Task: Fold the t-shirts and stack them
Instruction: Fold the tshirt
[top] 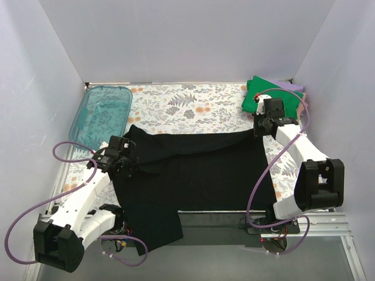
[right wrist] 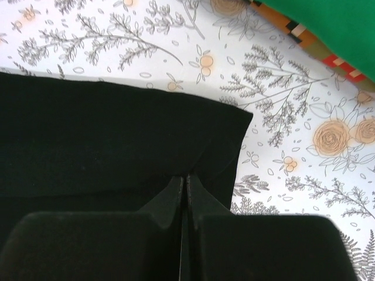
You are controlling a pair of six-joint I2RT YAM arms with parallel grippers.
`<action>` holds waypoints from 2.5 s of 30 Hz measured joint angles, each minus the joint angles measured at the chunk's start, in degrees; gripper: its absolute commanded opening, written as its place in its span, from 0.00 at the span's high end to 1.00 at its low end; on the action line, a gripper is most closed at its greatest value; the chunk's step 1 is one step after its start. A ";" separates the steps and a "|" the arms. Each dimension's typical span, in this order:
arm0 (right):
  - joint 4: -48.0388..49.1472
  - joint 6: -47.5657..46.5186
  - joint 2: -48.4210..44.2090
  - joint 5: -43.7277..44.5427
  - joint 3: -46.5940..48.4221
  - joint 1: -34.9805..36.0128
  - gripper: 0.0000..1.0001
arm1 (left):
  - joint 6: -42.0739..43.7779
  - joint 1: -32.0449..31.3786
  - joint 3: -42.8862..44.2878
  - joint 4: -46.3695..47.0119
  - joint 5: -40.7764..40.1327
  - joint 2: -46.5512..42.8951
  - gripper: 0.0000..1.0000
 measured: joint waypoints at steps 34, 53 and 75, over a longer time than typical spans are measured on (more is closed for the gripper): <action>-0.46 7.82 -6.82 5.66 -5.14 22.08 0.02 | -1.27 -0.04 1.90 1.55 -4.33 13.03 1.00; 3.10 15.72 -3.34 13.03 -17.79 9.84 0.30 | -0.85 -0.02 -1.77 3.26 -4.61 13.84 1.00; 1.49 10.97 0.35 18.64 -11.23 4.15 0.99 | -0.20 1.11 -1.81 3.96 -4.57 14.14 1.00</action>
